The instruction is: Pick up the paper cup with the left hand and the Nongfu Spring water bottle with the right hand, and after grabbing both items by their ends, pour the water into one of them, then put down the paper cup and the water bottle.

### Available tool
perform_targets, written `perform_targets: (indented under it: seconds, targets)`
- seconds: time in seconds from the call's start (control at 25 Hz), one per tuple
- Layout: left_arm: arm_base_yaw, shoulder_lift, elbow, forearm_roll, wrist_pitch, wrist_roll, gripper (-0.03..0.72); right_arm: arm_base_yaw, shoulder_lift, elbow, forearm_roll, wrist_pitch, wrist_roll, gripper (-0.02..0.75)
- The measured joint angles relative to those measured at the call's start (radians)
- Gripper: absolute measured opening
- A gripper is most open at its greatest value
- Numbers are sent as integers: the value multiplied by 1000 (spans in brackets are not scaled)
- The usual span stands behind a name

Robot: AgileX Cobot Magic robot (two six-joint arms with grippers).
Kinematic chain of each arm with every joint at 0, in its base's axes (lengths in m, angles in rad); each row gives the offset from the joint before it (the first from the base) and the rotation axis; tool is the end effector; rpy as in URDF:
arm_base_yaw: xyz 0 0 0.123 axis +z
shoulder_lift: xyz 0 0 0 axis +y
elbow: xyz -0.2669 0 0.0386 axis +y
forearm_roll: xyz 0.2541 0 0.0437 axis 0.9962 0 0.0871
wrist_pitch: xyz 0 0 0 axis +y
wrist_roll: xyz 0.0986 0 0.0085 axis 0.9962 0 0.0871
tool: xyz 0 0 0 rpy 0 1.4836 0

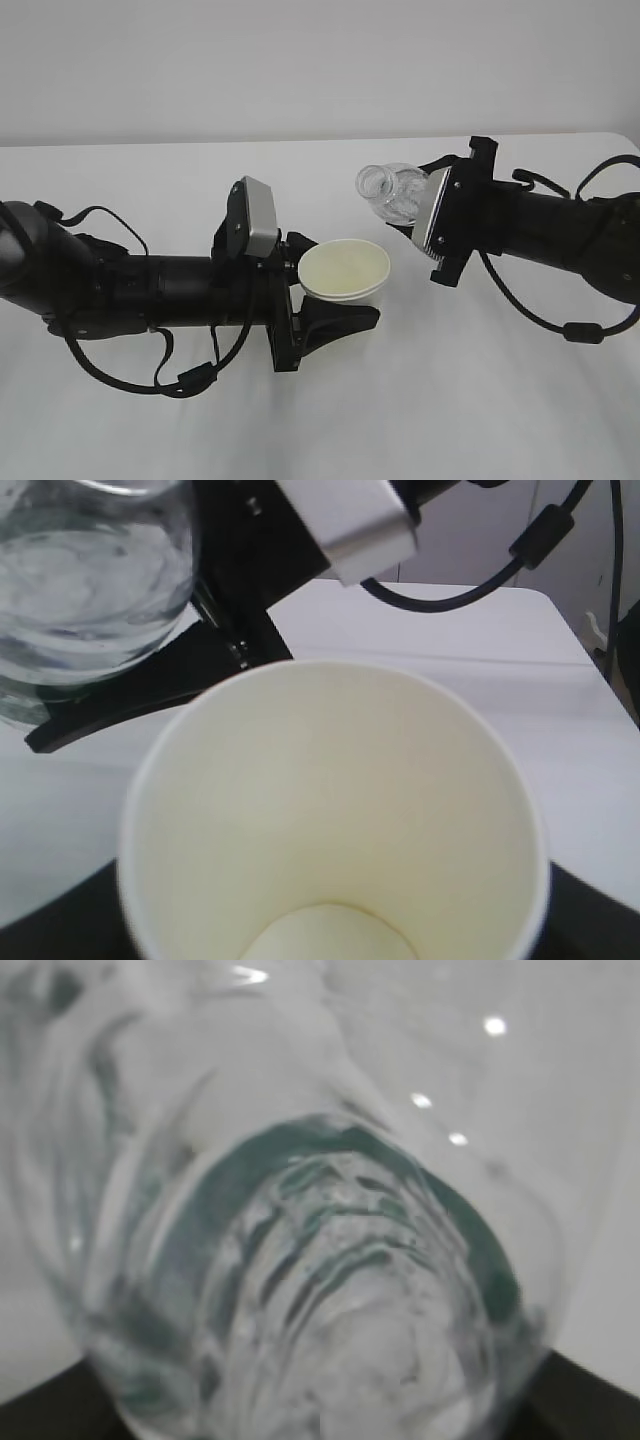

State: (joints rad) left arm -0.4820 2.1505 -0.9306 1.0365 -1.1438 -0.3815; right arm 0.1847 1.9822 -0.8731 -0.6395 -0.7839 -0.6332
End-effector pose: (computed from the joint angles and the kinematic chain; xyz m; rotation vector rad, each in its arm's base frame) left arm 0.2882 -0.2382 0.0838 1.2026 1.4255 -1.0057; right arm 0.3647 0.1105 0.1135 -1.3629 1.3101 -0.2210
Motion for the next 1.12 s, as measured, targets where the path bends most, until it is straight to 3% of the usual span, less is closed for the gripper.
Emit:
perform_targets:
  seconds: [1.12]
  targets:
    - [0, 0, 0, -11, 0, 0, 503, 0, 0, 0, 85, -88, -249, 475]
